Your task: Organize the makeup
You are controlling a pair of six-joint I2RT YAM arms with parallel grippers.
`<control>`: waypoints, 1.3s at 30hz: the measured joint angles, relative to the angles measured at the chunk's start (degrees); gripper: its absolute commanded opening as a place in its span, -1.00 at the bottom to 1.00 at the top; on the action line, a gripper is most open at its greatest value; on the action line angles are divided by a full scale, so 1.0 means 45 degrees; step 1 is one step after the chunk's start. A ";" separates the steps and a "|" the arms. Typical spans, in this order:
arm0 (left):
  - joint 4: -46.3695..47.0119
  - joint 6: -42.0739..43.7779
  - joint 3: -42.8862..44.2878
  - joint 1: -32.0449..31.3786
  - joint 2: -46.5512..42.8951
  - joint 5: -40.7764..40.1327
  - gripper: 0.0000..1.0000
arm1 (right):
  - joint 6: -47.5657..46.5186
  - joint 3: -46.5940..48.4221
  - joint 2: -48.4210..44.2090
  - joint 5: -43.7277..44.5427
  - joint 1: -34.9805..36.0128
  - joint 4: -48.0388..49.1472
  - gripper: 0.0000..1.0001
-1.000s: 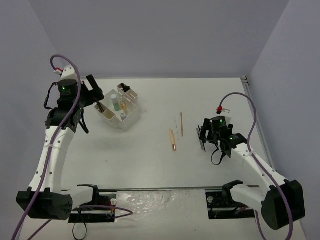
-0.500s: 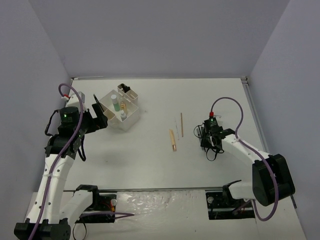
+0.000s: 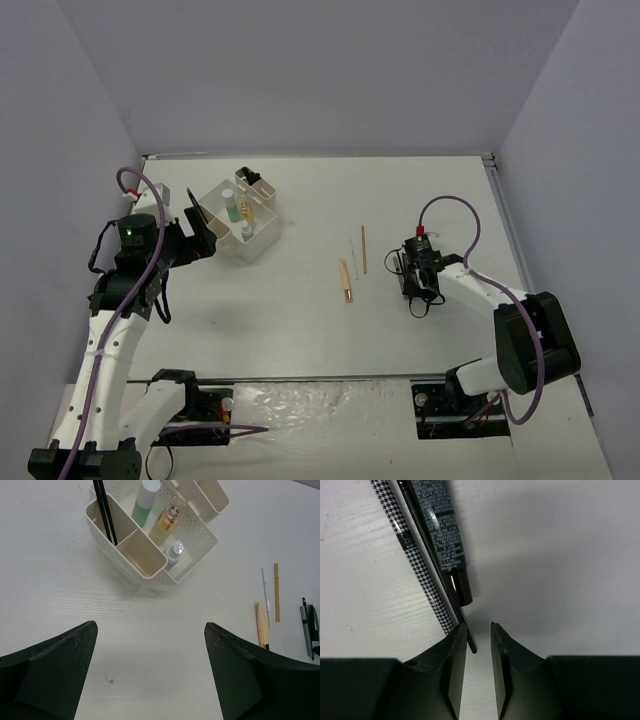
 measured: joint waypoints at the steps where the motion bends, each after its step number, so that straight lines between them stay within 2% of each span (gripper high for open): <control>1: 0.0000 0.0000 0.0000 0.0000 -0.0005 0.0000 0.72 | -0.0006 0.0021 0.0037 -0.0004 0.0000 0.0020 -0.55; 12: 0.0000 0.0000 0.0000 0.0000 -0.0043 -0.0005 0.72 | -0.0017 0.0065 0.0218 -0.0294 0.0045 0.0214 -0.60; 18: 0.0000 0.0004 0.0000 0.0000 -0.0050 -0.0005 0.72 | -0.0016 0.0136 0.0458 -0.0339 0.0311 0.0327 -0.71; 26: 0.0000 0.0005 0.0000 0.0000 -0.0083 -0.0005 0.72 | 0.0002 0.0448 0.0912 -0.0321 0.0938 0.0671 -1.00; 34: 0.0037 -0.0002 0.0000 0.0000 -0.0082 0.0077 0.72 | 0.0016 0.0570 0.0961 -0.0026 0.1531 0.0588 -1.00; 39: 0.0036 -0.0184 0.0012 0.0000 -0.0066 0.0750 0.74 | -0.0063 0.1179 0.0586 0.0407 0.2710 0.0375 -1.00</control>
